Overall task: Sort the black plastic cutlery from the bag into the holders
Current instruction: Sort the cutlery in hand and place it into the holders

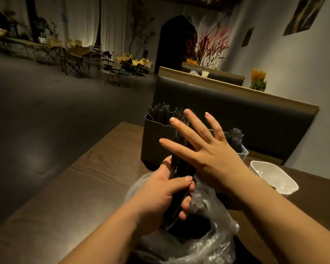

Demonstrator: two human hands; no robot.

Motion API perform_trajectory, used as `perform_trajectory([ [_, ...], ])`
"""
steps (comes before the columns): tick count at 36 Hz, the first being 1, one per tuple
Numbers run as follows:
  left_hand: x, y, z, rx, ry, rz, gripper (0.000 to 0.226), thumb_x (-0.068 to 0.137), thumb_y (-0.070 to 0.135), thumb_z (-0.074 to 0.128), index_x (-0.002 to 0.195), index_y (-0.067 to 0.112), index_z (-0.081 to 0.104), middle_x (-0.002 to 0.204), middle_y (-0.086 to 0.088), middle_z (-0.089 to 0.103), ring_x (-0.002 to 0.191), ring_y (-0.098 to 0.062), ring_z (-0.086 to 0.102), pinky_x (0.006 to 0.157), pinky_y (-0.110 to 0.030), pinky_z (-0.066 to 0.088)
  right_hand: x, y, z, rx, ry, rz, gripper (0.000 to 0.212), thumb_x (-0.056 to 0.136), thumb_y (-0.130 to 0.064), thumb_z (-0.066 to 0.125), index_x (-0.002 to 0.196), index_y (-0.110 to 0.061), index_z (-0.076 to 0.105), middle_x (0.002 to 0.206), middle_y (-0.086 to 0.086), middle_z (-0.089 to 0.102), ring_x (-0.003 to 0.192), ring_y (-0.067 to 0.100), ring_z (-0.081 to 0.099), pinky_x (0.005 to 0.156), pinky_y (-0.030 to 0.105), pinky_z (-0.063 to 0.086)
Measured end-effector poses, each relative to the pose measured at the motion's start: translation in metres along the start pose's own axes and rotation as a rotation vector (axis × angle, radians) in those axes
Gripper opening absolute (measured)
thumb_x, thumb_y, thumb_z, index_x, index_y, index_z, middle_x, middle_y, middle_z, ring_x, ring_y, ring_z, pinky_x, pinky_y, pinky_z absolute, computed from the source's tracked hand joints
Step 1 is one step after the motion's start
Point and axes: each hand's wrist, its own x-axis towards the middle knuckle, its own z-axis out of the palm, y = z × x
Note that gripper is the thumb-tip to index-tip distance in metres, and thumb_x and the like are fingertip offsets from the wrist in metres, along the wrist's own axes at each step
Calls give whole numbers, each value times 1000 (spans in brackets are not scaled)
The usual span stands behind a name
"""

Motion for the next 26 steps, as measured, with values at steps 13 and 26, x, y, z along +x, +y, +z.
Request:
perform_trajectory([
  [13,-6,14,-22,-457,-565,-223,57,104,45,45,156,24,33,127,-28,52,102,-39,63,83,-49,58,-24,-16,-25,370,40,328,14,76,-31,55,62,-27,57,54,-8,54,47,19,52,49,20,22],
  [26,-2,0,-3,2,-143,7,51,86,57,54,127,30,66,131,-5,65,125,-28,59,83,-55,58,-25,-63,-41,2146,-298,1109,33,91,-7,62,59,-16,62,52,0,29,42,12,30,60,27,40],
])
